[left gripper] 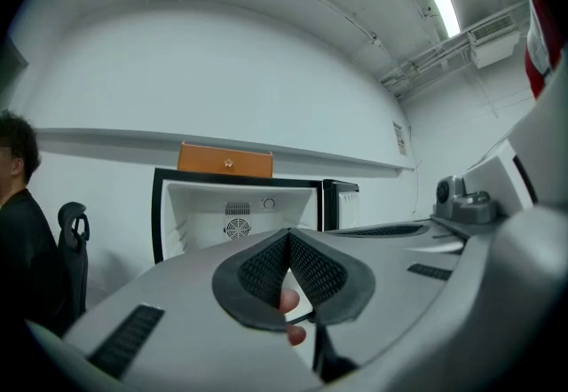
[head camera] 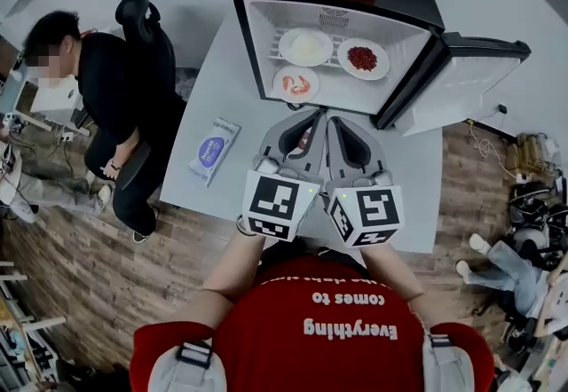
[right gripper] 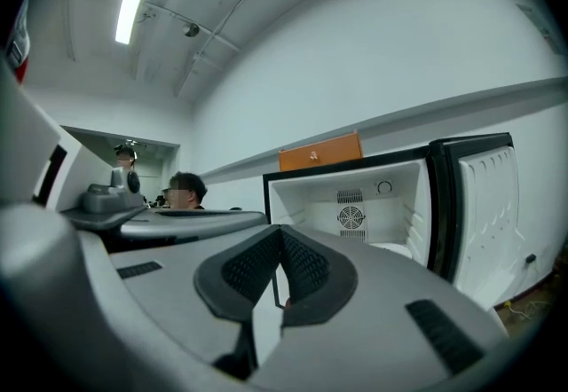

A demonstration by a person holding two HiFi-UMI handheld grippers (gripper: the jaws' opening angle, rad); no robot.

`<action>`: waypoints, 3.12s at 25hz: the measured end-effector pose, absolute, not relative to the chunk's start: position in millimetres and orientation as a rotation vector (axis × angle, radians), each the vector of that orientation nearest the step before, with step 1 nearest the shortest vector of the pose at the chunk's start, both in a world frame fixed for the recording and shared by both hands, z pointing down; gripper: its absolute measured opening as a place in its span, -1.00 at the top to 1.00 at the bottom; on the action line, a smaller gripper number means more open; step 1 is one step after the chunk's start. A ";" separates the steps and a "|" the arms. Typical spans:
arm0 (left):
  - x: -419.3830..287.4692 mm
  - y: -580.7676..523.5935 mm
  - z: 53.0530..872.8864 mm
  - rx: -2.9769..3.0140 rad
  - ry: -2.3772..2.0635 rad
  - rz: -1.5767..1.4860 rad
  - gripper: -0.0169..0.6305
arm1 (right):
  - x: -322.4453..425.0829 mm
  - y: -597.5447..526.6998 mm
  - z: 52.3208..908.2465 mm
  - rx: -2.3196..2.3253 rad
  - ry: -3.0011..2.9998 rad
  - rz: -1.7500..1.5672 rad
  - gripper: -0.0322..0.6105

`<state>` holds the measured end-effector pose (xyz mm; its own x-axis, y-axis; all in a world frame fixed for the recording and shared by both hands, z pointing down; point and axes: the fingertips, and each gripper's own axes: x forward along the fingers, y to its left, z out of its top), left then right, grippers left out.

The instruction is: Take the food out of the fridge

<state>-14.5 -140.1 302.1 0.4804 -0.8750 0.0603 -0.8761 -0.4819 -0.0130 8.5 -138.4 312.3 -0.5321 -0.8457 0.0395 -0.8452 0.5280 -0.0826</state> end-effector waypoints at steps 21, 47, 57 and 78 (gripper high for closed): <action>-103.4 -195.9 405.2 2.444 -1.596 0.109 0.93 | -34.7 -258.5 493.8 -1.251 2.655 -1.220 0.41; -91.7 -219.2 554.2 2.251 -1.477 0.261 0.93 | -44.9 -356.3 674.4 -1.226 1.698 -1.982 0.77; -95.9 -218.0 556.9 2.232 -1.460 0.257 0.93 | -42.3 -346.0 647.9 -0.947 1.690 -1.908 0.84; -124.4 -92.9 548.3 2.159 -1.474 0.195 0.93 | -78.9 -161.9 625.2 -0.539 1.991 -2.045 0.84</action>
<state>-124.4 -92.9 548.3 0.3989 -0.8282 0.3937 -0.9020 -0.2772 0.3310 -78.9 -161.9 625.2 -0.9041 -0.4162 0.0967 -0.0857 -0.0452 -0.9953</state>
